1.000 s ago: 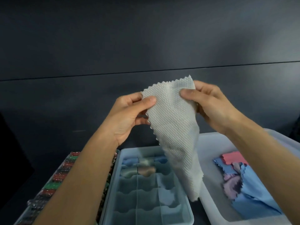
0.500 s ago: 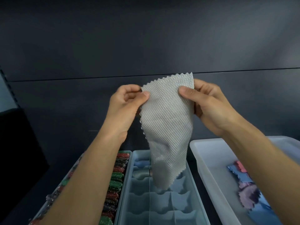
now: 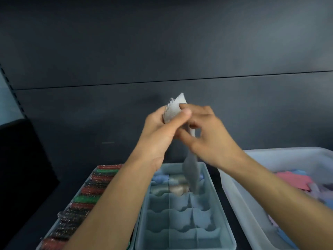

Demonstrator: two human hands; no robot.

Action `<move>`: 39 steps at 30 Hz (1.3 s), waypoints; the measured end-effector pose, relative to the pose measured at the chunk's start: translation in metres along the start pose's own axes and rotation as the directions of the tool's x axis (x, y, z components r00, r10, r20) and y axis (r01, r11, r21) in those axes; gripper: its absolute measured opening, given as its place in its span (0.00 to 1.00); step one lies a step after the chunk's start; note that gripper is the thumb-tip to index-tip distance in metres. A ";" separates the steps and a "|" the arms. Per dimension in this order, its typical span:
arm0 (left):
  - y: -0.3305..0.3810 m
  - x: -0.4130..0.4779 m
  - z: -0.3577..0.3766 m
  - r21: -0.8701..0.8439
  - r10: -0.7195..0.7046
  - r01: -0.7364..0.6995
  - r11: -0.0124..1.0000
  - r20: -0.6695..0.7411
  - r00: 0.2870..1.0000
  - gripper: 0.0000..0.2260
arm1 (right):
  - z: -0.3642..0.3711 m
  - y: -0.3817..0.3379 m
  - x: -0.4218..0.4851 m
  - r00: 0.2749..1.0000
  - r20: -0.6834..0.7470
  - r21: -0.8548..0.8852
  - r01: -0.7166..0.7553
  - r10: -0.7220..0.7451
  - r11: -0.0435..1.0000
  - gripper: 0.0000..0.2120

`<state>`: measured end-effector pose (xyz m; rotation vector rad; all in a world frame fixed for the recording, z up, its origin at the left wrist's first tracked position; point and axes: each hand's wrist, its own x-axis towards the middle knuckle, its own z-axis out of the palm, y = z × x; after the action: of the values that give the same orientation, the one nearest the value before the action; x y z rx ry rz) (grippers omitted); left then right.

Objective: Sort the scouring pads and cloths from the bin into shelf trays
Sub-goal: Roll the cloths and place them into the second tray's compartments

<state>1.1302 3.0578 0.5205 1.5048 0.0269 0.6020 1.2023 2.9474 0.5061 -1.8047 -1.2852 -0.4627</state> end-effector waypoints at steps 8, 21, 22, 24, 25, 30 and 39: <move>0.000 0.019 -0.034 0.424 -0.046 -0.040 0.905 0.189 0.981 0.09 | -0.029 0.014 0.003 0.973 -0.054 0.301 -0.199 0.225 0.933 0.31; -0.004 0.004 -0.048 0.616 0.066 -0.139 0.776 0.140 0.988 0.05 | -0.042 0.024 0.007 0.843 0.371 0.436 -0.529 0.390 0.728 0.07; -0.005 0.002 -0.047 0.625 0.131 -0.155 0.765 0.084 0.988 0.04 | -0.039 0.021 0.005 0.844 0.321 0.446 -0.534 0.429 0.718 0.08; -0.008 -0.002 -0.042 0.664 0.271 -0.172 0.728 -0.048 0.961 0.05 | -0.032 0.015 0.004 0.850 0.180 0.443 -0.519 0.495 0.731 0.10; -0.008 -0.005 -0.037 0.664 0.320 -0.177 0.726 -0.098 0.942 0.06 | -0.028 0.011 0.003 0.854 0.106 0.444 -0.499 0.509 0.744 0.10; -0.009 -0.007 -0.017 0.517 0.349 -0.226 0.826 -0.153 0.925 0.02 | -0.010 -0.012 0.005 0.894 -0.075 0.471 -0.358 0.441 0.806 0.08; -0.004 -0.004 -0.019 0.391 0.289 -0.234 0.890 -0.089 0.953 0.10 | -0.015 -0.022 0.010 0.907 0.056 0.628 -0.357 0.417 0.691 0.15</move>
<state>1.1210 3.0742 0.5133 1.8509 0.0541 0.9673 1.1897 2.9436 0.5312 -1.3892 -0.8087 0.1283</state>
